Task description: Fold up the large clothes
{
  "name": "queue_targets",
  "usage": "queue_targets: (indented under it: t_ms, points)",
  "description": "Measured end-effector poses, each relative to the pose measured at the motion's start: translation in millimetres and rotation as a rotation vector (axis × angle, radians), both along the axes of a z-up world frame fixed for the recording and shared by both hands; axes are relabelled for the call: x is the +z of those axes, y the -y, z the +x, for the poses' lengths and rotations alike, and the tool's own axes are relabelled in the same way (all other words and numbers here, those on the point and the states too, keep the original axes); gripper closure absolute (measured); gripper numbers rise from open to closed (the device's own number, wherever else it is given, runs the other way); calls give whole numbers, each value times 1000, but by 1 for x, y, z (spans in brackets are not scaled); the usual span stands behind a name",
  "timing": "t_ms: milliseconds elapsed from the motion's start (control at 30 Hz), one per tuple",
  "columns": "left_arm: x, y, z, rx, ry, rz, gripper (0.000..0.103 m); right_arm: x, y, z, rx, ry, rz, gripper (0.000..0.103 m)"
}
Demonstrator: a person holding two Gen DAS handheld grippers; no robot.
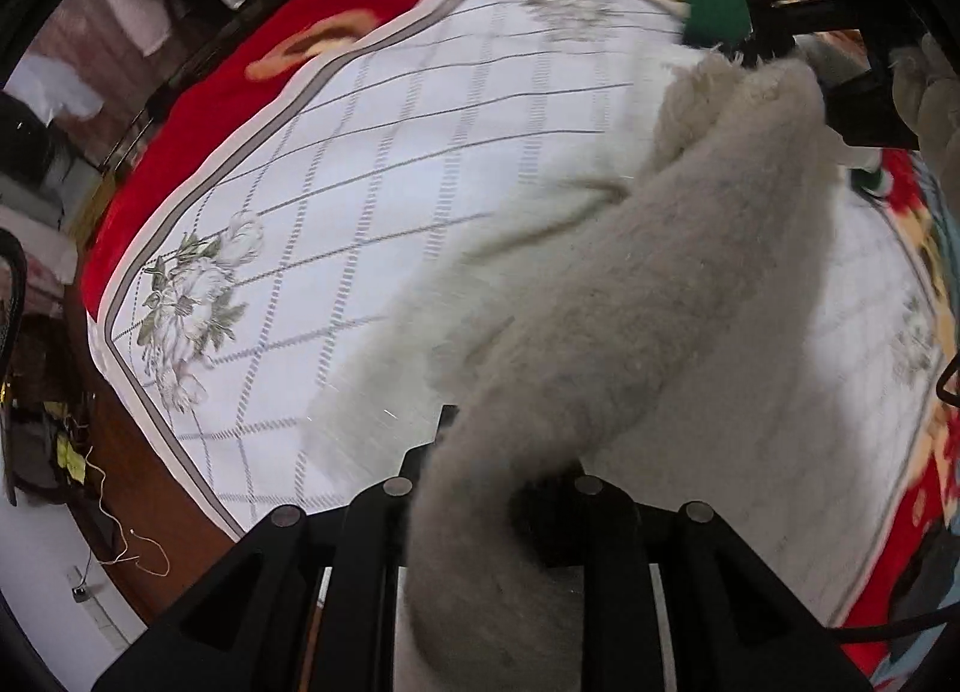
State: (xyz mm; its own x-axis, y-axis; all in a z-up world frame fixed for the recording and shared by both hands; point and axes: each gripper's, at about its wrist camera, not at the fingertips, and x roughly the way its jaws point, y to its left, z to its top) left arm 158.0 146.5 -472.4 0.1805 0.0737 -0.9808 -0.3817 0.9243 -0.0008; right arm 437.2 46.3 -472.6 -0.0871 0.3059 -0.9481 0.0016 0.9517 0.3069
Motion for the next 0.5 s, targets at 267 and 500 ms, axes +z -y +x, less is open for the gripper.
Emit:
queue_targets:
  t_ms: [267,500]
  points:
    - [-49,-82,-12,149,-16,-202,55,-51,-60,10,4,-47,-21,39]
    - [-55,-146,-53,326,-47,-162,26,-14,-26,9,13,-24,287,33]
